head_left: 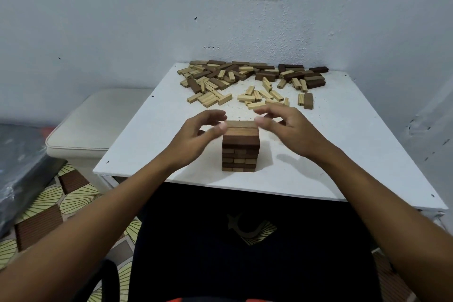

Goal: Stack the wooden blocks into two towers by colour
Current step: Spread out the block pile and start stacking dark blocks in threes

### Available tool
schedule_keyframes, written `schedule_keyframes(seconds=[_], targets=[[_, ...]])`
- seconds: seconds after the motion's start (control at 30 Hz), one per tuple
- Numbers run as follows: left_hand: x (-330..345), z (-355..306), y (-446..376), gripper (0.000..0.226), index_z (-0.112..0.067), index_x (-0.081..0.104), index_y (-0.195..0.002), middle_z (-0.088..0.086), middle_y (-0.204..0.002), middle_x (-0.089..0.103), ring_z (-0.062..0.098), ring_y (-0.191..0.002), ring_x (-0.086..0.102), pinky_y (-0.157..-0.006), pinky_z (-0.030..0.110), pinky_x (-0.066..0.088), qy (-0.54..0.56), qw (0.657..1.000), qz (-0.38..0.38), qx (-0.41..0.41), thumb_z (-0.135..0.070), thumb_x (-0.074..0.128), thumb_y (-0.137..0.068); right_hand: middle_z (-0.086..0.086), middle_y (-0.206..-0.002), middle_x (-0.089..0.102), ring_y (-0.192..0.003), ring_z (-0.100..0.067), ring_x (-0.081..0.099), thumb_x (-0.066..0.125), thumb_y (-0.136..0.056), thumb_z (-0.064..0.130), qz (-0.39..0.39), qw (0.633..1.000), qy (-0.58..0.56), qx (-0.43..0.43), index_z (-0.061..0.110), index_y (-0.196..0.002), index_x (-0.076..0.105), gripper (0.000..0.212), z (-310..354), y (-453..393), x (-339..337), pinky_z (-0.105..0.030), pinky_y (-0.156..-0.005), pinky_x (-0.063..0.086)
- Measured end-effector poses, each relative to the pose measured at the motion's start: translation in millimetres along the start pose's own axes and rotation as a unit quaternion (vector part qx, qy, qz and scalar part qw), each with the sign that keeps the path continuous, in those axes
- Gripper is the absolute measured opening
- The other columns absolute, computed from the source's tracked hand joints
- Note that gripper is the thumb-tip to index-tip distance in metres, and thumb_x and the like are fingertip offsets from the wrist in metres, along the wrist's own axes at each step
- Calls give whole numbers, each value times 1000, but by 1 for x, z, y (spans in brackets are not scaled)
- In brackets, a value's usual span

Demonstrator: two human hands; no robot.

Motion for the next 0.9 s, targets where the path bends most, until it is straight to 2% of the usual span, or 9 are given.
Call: schedule_keyframes(seconds=[0.13,0.2,0.3,0.4,0.5,0.67,0.73,0.83,0.9], targets=[[16,11,6,60,-21,54,-130,-6,-129,59,9,-120,54,-95,26,44,118,987,-82,-74,-57,28,-90,-3,-136,55,-122,-15,52,36,-88,69,-84,983,-142,82,14,-137,52,75,-15,11,19,-38,-105,42],[27,15,11,57,-18,52,-134,1,-136,55,14,-128,49,-106,31,38,165,974,-121,-99,-53,22,-101,-6,-143,50,-128,-18,47,23,-81,73,-115,969,-183,121,13,-142,45,88,-22,19,36,-43,-113,34],[45,16,17,54,-25,54,-126,3,-138,55,15,-131,47,-114,34,31,222,958,-147,-104,-48,12,-103,-2,-150,42,-136,-14,39,15,-74,73,-158,942,-252,155,15,-147,37,96,-25,27,56,-41,-119,24],[56,20,19,61,-23,54,-130,4,-135,58,17,-127,52,-112,37,36,288,935,-174,-113,-57,14,-100,0,-152,40,-139,-11,36,17,-70,74,-194,913,-320,165,16,-148,35,99,-21,31,65,-39,-120,23],[61,24,20,63,-21,48,-138,4,-139,55,17,-129,50,-114,42,34,319,917,-200,-131,-58,14,-100,1,-153,38,-140,-10,34,17,-70,75,-206,898,-354,162,15,-149,33,101,-17,32,71,-37,-120,23],[63,21,20,64,-22,47,-140,4,-136,57,16,-126,52,-113,41,35,319,916,-201,-141,-56,11,-100,-1,-150,43,-138,-14,38,16,-70,78,-208,889,-376,160,19,-150,33,101,-15,34,77,-39,-116,31],[64,19,20,62,-26,51,-135,4,-131,61,15,-123,55,-111,39,38,314,918,-196,-138,-56,10,-100,-2,-143,50,-131,-14,47,15,-72,75,-198,892,-376,152,21,-145,41,94,-11,34,79,-33,-109,40],[65,15,21,54,-36,57,-116,3,-123,65,15,-117,58,-107,36,42,310,922,-191,-132,-55,8,-100,-2,-124,61,-112,-10,58,14,-74,72,-199,900,-361,145,34,-124,51,73,-4,35,79,-20,-87,49],[66,14,20,52,-40,57,-108,3,-120,65,14,-116,59,-105,35,43,309,923,-186,-131,-54,8,-101,-4,-122,62,-112,-12,59,16,-73,73,-207,899,-358,143,32,-123,51,73,-4,36,79,-22,-90,49]])
Point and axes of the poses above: each hand's wrist, its own y-axis away from the middle knuckle, its own x-axis out of the palm, z = x × y, the point moved 7 cm from there along -y, towards the middle knuckle
